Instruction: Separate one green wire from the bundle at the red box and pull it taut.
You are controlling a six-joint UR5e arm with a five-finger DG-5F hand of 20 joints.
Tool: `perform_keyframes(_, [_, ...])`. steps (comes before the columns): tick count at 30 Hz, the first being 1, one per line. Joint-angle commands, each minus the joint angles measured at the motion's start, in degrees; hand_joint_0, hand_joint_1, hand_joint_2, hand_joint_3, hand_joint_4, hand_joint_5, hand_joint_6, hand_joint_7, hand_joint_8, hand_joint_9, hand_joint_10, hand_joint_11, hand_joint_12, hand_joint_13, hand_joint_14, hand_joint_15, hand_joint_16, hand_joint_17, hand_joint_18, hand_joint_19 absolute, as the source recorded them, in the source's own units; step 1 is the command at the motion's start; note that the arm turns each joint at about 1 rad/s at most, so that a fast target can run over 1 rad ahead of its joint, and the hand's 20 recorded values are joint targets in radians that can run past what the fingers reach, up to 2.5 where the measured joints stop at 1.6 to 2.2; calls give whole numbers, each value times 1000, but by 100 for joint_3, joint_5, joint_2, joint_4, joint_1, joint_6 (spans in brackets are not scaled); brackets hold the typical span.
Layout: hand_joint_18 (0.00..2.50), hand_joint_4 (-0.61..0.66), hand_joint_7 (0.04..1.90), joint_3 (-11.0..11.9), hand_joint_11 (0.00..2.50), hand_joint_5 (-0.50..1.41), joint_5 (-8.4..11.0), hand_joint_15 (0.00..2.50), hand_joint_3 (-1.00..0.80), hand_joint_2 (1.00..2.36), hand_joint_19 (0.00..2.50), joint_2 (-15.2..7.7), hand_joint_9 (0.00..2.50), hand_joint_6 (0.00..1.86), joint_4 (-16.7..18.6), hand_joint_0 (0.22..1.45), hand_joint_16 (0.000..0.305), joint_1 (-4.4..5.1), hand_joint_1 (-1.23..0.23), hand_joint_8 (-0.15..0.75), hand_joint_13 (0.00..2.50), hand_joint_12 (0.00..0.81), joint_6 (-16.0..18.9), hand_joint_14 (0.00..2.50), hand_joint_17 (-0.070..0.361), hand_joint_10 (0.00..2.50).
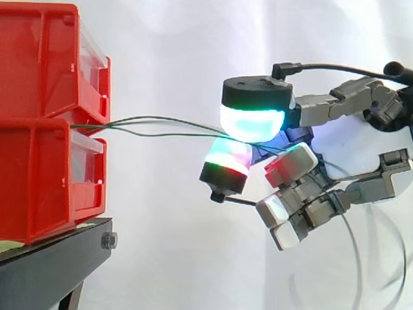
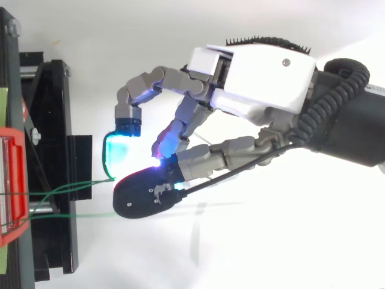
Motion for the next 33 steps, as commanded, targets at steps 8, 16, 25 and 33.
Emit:
perform_keyframes(8, [756,108,1043,-9,767,-154,9,662,-211,1023,642,3,881,866,58,605,57,7,-654,275,978,398,-3,26,129,26])
perform_keyframes(16, [700,94,1009,-9,777,-176,9,644,-234,1021,659,3,851,884,58,623,58,-2,-773,263,864,375,15,26,131,26])
perform_keyframes(25, [699,113,1026,-9,823,-176,9,654,-262,1021,671,3,939,895,58,614,57,7,-728,265,877,374,6,28,129,27])
perform_keyframes(33, [757,140,1086,-9,1263,-161,9,724,-230,1023,689,3,1285,903,58,601,58,-2,-676,298,991,379,-11,27,130,30])
